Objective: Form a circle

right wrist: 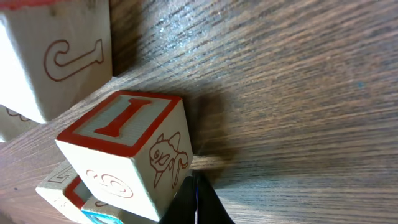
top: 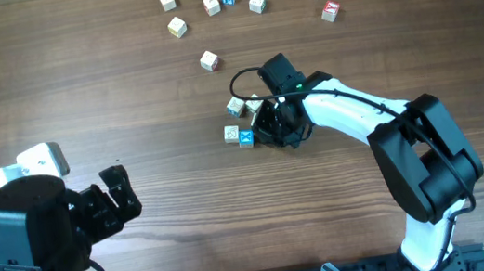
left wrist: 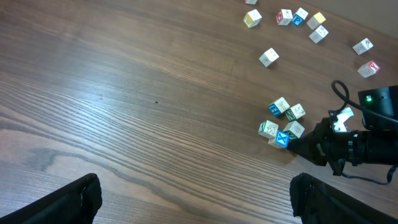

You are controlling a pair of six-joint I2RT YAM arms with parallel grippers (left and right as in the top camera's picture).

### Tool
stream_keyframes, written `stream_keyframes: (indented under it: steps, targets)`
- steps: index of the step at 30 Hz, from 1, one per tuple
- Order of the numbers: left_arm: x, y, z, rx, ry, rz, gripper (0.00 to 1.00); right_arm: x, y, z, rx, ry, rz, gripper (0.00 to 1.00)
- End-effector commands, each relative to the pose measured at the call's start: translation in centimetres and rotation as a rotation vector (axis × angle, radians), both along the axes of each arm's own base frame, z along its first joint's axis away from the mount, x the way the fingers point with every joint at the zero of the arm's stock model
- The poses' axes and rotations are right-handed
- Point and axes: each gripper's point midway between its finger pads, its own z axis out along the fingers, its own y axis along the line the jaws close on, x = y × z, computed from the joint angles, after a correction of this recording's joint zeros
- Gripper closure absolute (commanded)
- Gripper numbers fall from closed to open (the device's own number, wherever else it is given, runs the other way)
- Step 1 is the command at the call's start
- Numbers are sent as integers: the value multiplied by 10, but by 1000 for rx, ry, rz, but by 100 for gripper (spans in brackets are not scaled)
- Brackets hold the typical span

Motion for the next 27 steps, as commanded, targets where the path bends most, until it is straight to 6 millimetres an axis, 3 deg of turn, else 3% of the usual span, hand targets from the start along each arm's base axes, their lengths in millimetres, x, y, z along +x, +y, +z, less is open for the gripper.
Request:
stream_keyframes:
  steps: [1,11,14,18,27]
  targets:
    - [0,3,1,5,-5,20,0,-8,-12,-23,-72,30,-15,95]
    - [0,3,1,5,-5,19,0,-10,-12,-23,-74,37,-14,95]
    - [0,3,1,5,-5,20,0,-29,-24,-26,-128,133,-56,95]
    - [0,3,1,5,-5,20,0,-37,-27,-25,-144,161,-47,95]
    - [0,3,1,5,-5,19,0,-26,-13,-1,-219,-48,36,95]
